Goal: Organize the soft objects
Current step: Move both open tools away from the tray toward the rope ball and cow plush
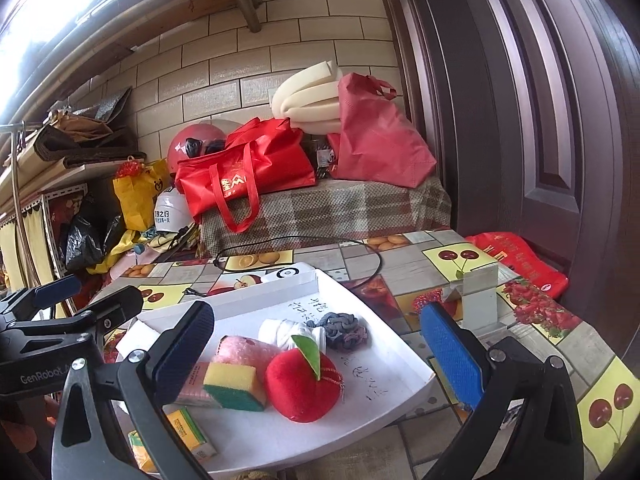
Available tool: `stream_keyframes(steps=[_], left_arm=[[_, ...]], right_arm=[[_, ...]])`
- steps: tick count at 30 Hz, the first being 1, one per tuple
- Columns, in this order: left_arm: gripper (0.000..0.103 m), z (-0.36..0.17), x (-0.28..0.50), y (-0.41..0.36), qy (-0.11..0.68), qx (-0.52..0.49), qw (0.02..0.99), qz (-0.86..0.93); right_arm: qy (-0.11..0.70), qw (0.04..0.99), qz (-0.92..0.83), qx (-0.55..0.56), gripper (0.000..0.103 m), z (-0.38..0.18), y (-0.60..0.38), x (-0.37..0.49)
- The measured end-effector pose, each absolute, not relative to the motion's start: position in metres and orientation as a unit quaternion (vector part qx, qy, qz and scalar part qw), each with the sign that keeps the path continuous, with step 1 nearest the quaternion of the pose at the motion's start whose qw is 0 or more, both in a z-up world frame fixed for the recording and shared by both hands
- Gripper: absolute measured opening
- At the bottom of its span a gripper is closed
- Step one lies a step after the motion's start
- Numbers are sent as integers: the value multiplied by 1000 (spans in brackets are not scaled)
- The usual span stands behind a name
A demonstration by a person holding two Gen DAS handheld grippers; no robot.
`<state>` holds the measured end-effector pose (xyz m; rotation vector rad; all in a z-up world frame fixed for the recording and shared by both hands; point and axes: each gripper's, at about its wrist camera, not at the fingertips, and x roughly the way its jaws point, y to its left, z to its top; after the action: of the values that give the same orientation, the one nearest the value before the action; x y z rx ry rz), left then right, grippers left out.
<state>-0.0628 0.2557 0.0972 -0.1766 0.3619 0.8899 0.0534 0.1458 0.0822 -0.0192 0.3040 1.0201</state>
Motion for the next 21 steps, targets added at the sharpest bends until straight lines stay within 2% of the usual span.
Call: stream_keyframes(steps=[12,21], left_arm=[[103,89,-63,198,180,-71,917,349],[103,40,-40,170,264,-89,920,275]], right_arm=[[137,887,441,-12,103,77,88,73],[184,912,365,14,103,51,36,125]])
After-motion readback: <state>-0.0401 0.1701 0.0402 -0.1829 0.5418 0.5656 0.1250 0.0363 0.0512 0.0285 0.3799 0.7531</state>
